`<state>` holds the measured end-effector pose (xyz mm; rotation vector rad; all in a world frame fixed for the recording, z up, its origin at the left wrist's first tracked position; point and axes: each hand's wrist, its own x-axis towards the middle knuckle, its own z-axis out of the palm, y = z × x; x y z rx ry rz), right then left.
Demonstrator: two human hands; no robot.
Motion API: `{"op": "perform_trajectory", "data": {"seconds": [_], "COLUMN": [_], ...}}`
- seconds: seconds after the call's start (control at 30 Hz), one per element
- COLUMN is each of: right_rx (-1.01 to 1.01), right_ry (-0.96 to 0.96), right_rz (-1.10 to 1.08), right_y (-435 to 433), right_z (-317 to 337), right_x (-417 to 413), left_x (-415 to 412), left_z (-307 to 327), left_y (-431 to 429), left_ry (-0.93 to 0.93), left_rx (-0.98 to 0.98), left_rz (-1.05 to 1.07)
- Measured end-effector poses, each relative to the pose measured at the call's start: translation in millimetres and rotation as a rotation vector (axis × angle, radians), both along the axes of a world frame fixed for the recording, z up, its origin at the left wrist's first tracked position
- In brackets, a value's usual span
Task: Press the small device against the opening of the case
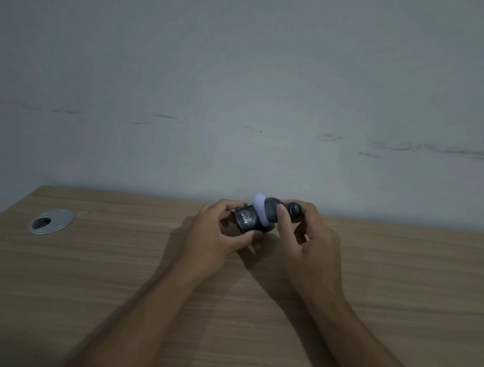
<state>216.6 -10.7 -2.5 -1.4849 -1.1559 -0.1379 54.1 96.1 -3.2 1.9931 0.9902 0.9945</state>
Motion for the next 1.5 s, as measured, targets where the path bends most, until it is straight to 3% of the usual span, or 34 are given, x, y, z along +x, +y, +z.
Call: {"op": "perform_trajectory", "data": {"seconds": [0.27,0.43,0.63,0.8,1.0,1.17,1.37,1.5], "right_rx": [0.001,0.0,-0.019,-0.005,-0.039,-0.005,-0.024,-0.021], "right_ry": [0.019,-0.022,0.01,-0.009,0.0,-0.05,-0.025,-0.071], "right_rz": [0.005,0.044,0.0,0.095,0.01,0.109,0.043,0.125], "right_y": [0,2,0,-1,-1,-1,-1,-2], "right_z": [-2,1,-3,2,-1,2,-2,3], "right_x": [0,-3,0,-7,-4,-11,-7,-12], "left_x": [1,0,-1,-1,-1,2,1,1], "left_z": [-4,-3,-1,0,-5,-4,-8,-4], "left_y": [6,2,1,-2,3,2,4,3], "left_ry": [-0.064,0.018,-0.007,0.118,0.008,0.092,0.041,0.082], "left_rx": [-0.026,0.024,0.051,0.102,0.073,0.096,0.106,0.109], "left_rz": [0.045,0.027,0.061,0.056,0.056,0.057,0.099,0.078]}}
